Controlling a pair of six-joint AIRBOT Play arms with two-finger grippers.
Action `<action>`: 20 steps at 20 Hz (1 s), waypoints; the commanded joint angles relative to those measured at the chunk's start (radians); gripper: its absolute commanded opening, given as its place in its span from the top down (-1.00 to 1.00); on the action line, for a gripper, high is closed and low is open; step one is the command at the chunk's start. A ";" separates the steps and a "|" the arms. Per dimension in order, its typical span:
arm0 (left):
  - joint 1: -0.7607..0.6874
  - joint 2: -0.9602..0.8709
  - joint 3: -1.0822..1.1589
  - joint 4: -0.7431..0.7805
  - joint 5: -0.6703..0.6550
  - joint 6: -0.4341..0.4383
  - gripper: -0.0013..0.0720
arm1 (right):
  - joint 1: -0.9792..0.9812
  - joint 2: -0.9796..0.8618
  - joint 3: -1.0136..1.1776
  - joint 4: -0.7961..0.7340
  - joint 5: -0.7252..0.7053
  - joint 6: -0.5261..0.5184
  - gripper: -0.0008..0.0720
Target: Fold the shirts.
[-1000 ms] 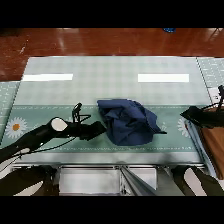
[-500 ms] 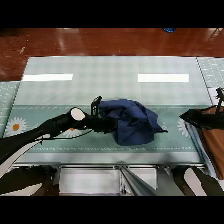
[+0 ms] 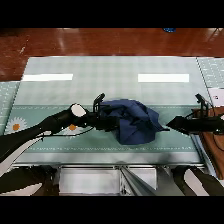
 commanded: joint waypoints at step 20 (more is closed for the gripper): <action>0.001 -0.001 0.002 0.000 -0.018 0.003 0.91 | 0.375 -0.307 -0.021 0.406 -0.253 -0.076 0.08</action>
